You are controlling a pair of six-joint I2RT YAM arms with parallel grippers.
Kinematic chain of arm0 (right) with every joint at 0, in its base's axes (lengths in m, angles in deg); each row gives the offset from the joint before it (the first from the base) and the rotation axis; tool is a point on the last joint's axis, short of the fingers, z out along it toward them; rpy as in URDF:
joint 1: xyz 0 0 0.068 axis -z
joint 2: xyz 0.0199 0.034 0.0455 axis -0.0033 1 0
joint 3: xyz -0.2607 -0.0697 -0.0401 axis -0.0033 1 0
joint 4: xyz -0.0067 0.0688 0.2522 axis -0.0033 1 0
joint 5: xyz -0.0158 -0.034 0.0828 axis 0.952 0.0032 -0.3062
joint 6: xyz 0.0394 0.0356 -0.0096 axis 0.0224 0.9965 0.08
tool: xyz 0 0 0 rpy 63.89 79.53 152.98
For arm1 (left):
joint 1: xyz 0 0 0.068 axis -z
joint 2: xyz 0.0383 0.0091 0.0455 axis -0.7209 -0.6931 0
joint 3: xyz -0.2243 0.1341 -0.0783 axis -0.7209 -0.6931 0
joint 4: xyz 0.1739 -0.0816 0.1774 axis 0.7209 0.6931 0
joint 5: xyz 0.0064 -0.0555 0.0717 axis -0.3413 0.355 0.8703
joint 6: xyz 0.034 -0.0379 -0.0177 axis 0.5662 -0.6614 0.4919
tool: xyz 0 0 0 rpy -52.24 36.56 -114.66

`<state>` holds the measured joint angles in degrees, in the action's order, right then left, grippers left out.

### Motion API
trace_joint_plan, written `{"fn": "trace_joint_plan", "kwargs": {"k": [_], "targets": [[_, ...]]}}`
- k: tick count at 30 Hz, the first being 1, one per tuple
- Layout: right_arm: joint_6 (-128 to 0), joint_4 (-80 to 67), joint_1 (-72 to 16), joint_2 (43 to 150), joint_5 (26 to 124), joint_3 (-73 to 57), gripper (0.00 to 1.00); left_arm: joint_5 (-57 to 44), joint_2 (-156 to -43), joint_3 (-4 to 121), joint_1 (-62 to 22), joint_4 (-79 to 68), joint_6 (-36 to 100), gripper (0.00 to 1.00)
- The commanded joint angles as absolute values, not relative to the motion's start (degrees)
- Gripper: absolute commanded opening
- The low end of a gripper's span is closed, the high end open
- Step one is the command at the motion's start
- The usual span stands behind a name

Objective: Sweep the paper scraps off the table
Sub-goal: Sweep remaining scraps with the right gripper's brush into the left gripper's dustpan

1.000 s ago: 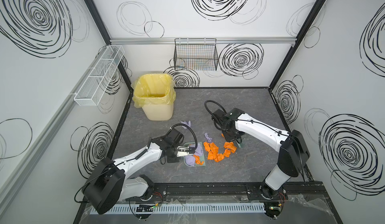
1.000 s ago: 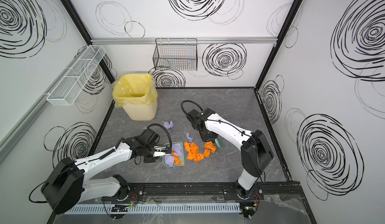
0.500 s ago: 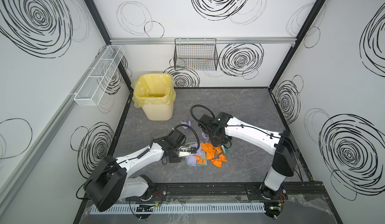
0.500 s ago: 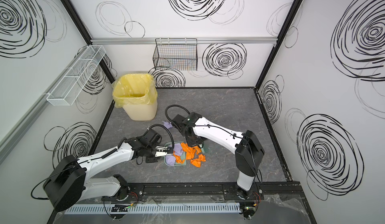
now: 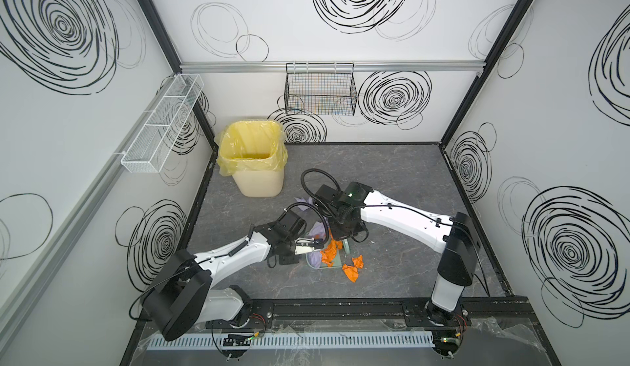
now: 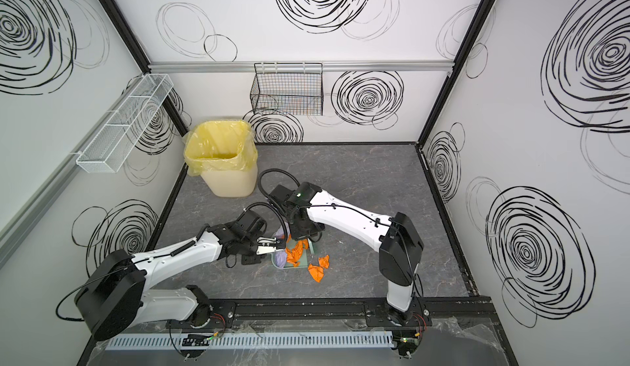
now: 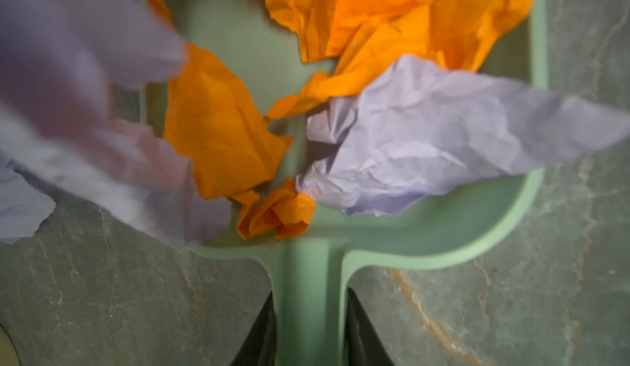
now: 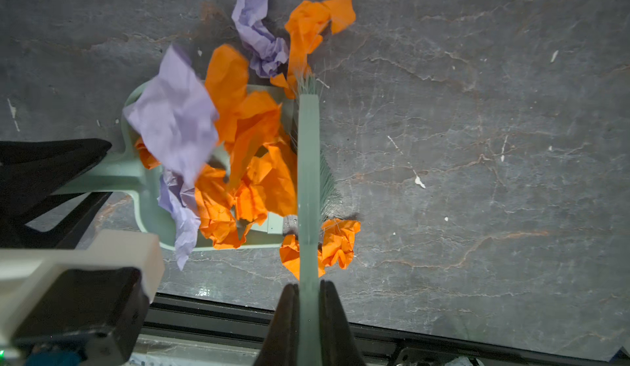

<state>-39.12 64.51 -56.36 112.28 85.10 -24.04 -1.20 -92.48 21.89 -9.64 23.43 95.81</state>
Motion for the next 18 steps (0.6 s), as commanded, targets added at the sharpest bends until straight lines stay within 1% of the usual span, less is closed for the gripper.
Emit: {"fn": "trace_joint_plan", "kwargs": {"k": [1,10,18], "targets": [[-38.7,64.7,-57.3,113.4,83.9,-26.2,0.0,-1.0,-94.9,22.3,-9.4,23.0,94.4,0.0],[-38.8,66.5,-57.6,111.9,85.1,-29.0,0.0,-3.1,-96.4,25.4,-11.7,22.0,94.0,0.0],[-38.7,66.6,-57.8,107.2,84.8,-25.3,0.0,-4.9,-97.9,25.6,-15.0,19.3,94.2,0.0]]}}
